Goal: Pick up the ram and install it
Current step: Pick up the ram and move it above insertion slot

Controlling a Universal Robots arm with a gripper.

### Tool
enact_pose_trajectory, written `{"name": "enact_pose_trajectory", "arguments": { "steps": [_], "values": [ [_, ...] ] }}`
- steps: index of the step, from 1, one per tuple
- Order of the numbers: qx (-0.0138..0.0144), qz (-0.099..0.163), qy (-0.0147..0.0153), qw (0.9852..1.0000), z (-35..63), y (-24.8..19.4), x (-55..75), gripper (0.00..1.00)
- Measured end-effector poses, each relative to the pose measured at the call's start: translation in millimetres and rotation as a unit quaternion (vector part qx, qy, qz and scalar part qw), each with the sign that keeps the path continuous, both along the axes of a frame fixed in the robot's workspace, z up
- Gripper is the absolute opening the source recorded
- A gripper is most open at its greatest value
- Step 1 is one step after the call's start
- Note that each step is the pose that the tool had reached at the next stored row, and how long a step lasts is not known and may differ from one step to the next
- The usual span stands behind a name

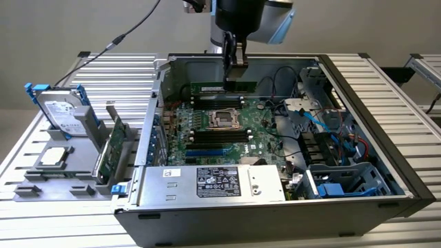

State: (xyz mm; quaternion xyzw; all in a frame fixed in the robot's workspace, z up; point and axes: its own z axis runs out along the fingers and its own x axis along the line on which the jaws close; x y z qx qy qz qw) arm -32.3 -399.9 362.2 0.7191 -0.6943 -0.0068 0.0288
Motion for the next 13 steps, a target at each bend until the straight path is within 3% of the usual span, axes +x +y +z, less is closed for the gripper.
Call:
{"name": "enact_pose_trajectory", "arguments": {
  "steps": [2,4,5,8,10,13],
  "values": [
    [0.0003,0.001,-0.0001,1.0000,-3.2,2.7,1.6,0.14],
    [0.0008,0.001,-0.0001,1.0000,-11.4,9.8,6.2,0.14],
    [0.0009,0.001,-0.0002,1.0000,-17.5,17.1,10.0,0.14],
    [0.0009,0.001,-0.0001,1.0000,-22.5,24.1,10.7,0.14],
    [0.0007,0.000,0.0003,1.0000,-24.5,28.1,10.7,0.14],
    [0.0007,0.000,0.0002,1.0000,-24.5,28.1,10.7,0.14]
  ]
}}
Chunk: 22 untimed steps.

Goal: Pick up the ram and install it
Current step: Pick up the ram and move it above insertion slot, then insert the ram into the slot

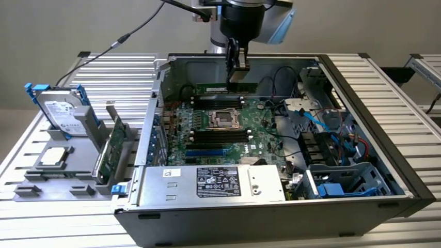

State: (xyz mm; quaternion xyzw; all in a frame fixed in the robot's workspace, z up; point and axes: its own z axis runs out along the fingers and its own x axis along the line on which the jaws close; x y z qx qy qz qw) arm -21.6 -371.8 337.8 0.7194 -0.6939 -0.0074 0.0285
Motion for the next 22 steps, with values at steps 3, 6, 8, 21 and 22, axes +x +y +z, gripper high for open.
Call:
{"name": "enact_pose_trajectory", "arguments": {
  "steps": [3,6,8,21,22],
  "values": [
    [0.0000,0.000,0.0000,1.0000,0.0,0.0,0.0,0.14],
    [0.0000,0.000,0.0000,1.0000,0.0,0.0,0.0,0.14],
    [0.0000,0.000,0.0000,1.0000,0.0,0.0,0.0,0.14],
    [0.0000,0.000,-0.0018,1.0000,-4.6,-7.0,-16.4,0.14],
    [0.0001,0.000,-0.0017,1.0000,-6.5,-8.8,-16.4,0.14]
  ]
}}
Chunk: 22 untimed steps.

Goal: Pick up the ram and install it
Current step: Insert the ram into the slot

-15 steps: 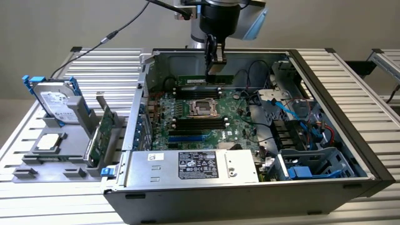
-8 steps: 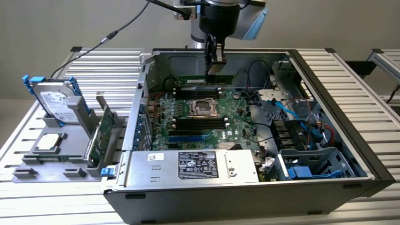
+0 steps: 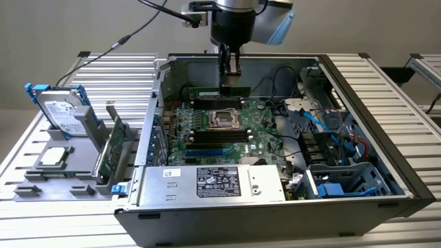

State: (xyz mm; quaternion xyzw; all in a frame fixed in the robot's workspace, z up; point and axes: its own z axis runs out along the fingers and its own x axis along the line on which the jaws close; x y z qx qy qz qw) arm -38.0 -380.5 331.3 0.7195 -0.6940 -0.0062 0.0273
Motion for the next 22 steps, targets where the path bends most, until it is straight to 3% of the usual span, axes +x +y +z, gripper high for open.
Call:
{"name": "enact_pose_trajectory", "arguments": {
  "steps": [3,22],
  "values": [
    [0.0000,0.000,0.0002,1.0000,-5.6,-4.9,0.0,0.14],
    [-0.0001,0.001,0.0029,1.0000,-40.0,-19.4,9.9,0.14]
  ]
}}
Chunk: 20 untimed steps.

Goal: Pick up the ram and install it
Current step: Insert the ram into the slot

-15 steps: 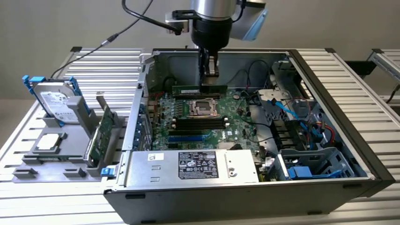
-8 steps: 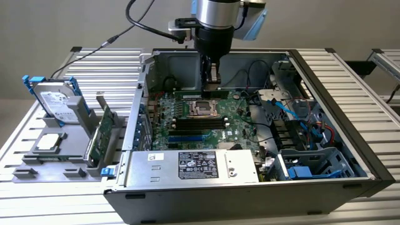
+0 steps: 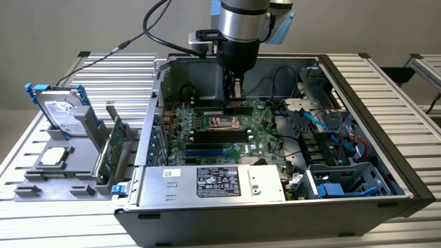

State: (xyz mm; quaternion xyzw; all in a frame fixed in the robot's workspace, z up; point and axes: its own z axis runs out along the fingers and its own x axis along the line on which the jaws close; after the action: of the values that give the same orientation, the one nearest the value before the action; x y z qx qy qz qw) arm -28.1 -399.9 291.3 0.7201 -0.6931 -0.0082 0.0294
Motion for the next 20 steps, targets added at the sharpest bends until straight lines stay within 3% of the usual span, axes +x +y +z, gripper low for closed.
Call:
{"name": "enact_pose_trajectory", "arguments": {
  "steps": [20],
  "values": [
    [-0.0001,0.000,0.0010,1.0000,-36.0,-0.3,0.0,0.14]
  ]
}}
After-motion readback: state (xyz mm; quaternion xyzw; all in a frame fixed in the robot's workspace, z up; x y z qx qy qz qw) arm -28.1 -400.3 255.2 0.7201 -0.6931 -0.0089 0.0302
